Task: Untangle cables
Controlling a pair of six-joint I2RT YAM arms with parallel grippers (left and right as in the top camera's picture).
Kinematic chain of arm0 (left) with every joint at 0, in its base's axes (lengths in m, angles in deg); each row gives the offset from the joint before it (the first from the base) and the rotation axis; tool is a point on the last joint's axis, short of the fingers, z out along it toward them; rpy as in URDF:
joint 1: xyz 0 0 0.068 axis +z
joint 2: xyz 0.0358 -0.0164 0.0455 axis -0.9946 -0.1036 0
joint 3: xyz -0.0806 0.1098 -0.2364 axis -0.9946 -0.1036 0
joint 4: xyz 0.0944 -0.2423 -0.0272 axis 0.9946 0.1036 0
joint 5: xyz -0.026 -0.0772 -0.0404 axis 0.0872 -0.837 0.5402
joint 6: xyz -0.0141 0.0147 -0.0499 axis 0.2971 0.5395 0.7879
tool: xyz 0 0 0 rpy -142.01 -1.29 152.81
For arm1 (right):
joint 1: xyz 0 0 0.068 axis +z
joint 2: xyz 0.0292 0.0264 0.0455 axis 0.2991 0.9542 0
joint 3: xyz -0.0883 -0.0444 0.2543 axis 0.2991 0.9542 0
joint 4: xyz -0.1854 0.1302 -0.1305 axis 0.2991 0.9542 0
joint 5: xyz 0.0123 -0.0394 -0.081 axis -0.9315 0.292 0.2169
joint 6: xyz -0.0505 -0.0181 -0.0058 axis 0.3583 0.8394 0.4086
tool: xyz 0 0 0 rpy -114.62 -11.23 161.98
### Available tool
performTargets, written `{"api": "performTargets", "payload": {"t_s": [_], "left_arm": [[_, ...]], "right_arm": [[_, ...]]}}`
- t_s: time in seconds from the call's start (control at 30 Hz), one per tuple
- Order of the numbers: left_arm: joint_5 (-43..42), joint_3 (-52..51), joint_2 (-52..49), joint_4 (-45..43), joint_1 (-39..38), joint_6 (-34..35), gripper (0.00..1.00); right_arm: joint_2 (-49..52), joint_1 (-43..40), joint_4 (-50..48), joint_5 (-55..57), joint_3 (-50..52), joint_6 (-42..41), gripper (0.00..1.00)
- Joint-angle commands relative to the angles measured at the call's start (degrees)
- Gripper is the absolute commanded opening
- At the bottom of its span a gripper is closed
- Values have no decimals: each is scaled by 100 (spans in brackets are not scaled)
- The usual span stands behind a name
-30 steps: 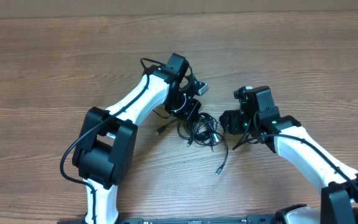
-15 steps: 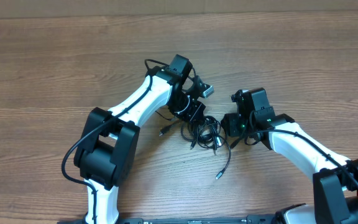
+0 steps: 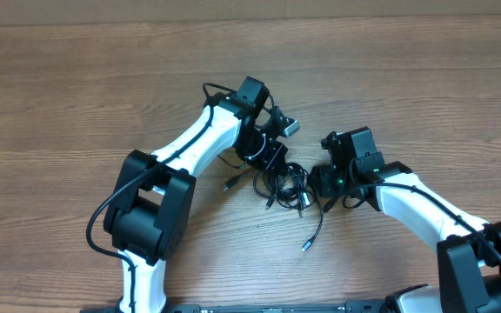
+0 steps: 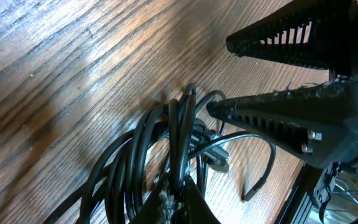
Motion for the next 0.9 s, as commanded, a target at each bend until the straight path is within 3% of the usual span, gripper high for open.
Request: {"api": "performTargets", "payload": {"t_s": [0.0, 0.43, 0.6, 0.87], "left_arm": [[-186, 85, -87, 17, -39, -105, 4], [-463, 85, -87, 52, -39, -85, 4], [-977, 85, -87, 55, -39, -109, 4], [-1003, 85, -87, 57, -39, -131, 4]], "right_arm": [[4, -13, 74, -94, -57, 118, 57], [-17, 11, 111, -57, 22, 162, 56], [-17, 33, -162, -48, 101, 160, 49], [-17, 33, -120, -48, 155, 157, 47]]}}
